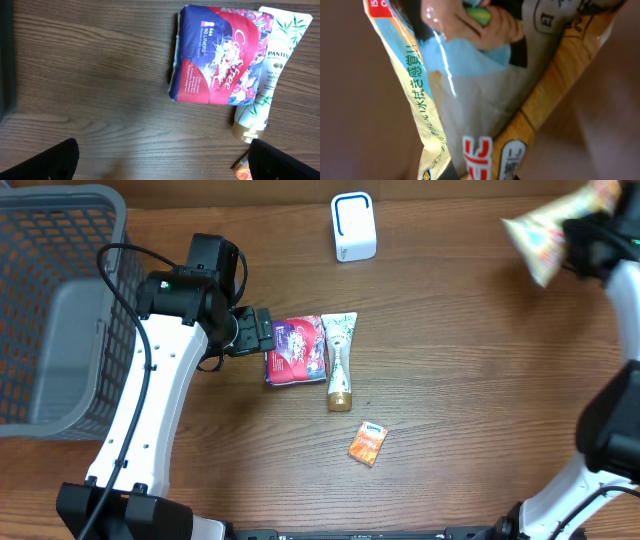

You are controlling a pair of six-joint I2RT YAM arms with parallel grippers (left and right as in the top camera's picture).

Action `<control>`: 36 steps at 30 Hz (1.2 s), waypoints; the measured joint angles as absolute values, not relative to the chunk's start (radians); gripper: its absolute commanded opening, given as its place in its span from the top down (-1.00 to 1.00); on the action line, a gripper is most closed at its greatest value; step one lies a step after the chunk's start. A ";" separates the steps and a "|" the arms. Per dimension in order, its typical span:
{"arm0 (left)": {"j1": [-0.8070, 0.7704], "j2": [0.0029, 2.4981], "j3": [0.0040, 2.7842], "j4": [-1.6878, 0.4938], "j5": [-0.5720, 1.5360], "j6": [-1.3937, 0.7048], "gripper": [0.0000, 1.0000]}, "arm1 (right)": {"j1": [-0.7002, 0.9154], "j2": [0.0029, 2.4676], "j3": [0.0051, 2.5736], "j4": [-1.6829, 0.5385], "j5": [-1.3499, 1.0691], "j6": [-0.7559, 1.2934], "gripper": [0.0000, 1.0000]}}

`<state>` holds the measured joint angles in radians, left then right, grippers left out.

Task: Scan the item barcode

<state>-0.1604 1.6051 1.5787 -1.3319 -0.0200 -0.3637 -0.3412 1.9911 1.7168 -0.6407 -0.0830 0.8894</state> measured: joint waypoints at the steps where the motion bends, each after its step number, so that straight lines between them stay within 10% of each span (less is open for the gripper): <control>1: -0.160 1.605 1.579 -1.332 -0.020 -0.364 -1.00 | -0.390 1.997 1.716 -0.686 -0.064 0.889 0.93; 14: -0.160 1.605 1.579 -1.332 -0.020 -0.364 -1.00 | -0.805 2.070 1.715 -0.751 0.076 0.740 0.89; 17: -0.160 1.605 1.579 -1.332 -0.020 -0.364 -1.00 | -0.855 2.101 1.715 -0.749 0.083 0.713 0.55; 20: -0.160 1.605 1.579 -1.332 -0.020 -0.364 -0.99 | -0.884 2.127 1.714 -0.725 0.079 0.669 -0.47; 23: -0.160 1.605 1.579 -1.332 -0.020 -0.364 -1.00 | -0.890 2.136 1.713 -0.697 0.078 0.610 -0.85; 36: -0.160 1.605 1.579 -1.332 -0.020 -0.364 -0.99 | -0.882 2.106 1.816 -0.882 -0.078 0.519 -1.00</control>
